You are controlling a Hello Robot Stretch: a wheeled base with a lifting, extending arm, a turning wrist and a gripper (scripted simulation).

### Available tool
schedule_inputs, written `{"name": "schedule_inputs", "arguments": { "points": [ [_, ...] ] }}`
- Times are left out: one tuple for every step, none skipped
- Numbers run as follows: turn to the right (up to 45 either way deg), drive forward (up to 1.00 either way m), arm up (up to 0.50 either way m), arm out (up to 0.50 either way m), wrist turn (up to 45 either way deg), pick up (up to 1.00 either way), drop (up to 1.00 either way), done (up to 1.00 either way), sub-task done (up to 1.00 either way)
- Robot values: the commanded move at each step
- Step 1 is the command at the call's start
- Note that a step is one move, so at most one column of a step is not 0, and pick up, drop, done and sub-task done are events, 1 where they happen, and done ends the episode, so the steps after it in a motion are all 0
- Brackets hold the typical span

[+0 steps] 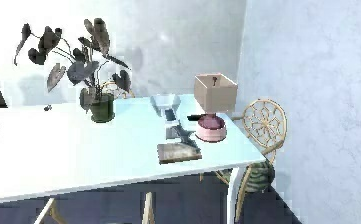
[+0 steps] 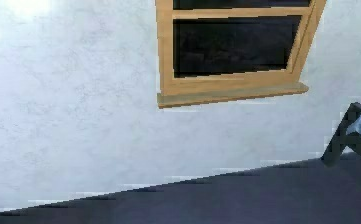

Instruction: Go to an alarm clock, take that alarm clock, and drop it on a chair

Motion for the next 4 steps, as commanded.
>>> {"name": "schedule_inputs", "arguments": {
  "points": [
    [30.0, 0.0, 0.0, 0.0, 0.0, 0.0, 0.0, 0.0, 0.0],
    [0.0, 0.75, 0.0, 0.0, 0.0, 0.0, 0.0, 0.0, 0.0],
    [-45.0, 0.0, 0.0, 0.0, 0.0, 0.0, 0.0, 0.0, 0.0],
    [-45.0, 0.0, 0.0, 0.0, 0.0, 0.0, 0.0, 0.0, 0.0]
  ]
}}
